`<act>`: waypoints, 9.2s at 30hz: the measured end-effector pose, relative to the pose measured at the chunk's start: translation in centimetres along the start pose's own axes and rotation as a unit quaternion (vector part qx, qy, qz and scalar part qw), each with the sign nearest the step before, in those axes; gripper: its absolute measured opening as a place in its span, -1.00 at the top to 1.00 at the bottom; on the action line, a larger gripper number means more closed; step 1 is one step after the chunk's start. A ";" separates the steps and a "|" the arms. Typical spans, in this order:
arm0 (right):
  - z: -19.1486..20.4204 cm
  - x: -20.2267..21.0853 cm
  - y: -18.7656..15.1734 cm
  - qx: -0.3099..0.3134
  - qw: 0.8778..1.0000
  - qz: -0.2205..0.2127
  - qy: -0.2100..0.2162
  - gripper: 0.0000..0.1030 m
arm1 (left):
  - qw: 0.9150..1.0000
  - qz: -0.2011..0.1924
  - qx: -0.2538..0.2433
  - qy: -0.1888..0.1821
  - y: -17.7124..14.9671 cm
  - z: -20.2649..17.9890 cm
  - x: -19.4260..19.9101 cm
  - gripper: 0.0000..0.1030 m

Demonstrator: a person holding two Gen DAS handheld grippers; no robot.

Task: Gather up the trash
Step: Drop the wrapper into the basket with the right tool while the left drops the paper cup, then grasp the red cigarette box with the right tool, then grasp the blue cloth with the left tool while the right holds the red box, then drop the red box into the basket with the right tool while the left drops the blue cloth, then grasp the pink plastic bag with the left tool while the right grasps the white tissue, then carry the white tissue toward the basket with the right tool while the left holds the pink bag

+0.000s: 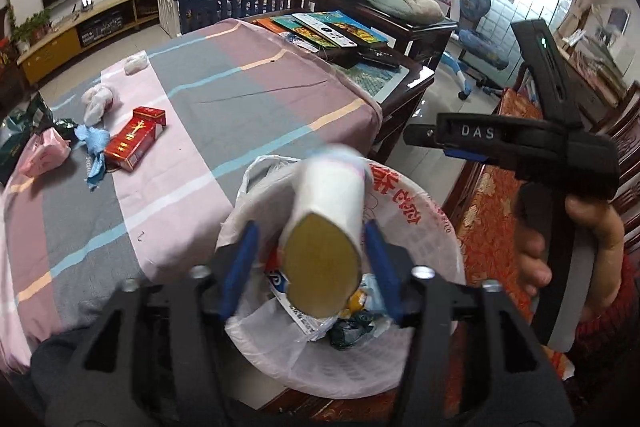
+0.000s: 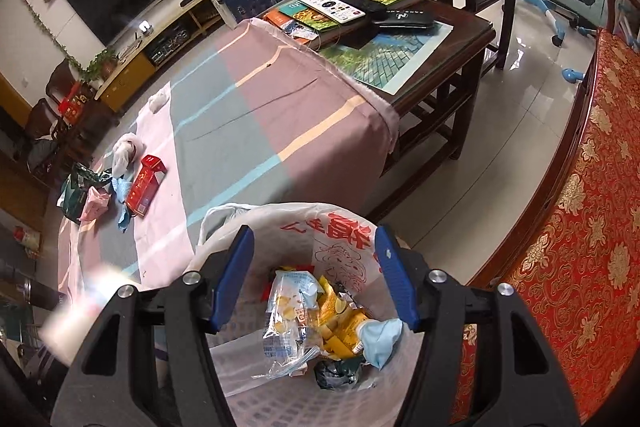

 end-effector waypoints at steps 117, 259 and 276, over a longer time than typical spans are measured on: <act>8.3 -4.0 -4.3 0.141 0.985 0.088 0.043 -0.10 | 0.978 -0.057 0.199 -0.003 -0.8 15.5 2.6 0.73; 26.5 -6.2 -5.7 0.189 0.975 0.053 0.103 0.46 | 0.913 -0.108 0.312 0.241 -6.9 27.1 11.2 0.71; 22.5 -4.3 -4.4 0.197 0.976 0.043 0.079 0.46 | 0.917 -0.109 0.304 0.234 -6.4 26.2 11.2 0.71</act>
Point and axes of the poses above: each gripper's, at about its wrist camera, not at the fingertips, and x roughly against the way its jaws point, z to its left, y to its top, the point moved 7 cm from there along -x, roughly the way its jaws point, and after that the axes turned 6 degrees about -z, right-handed, at the moved point
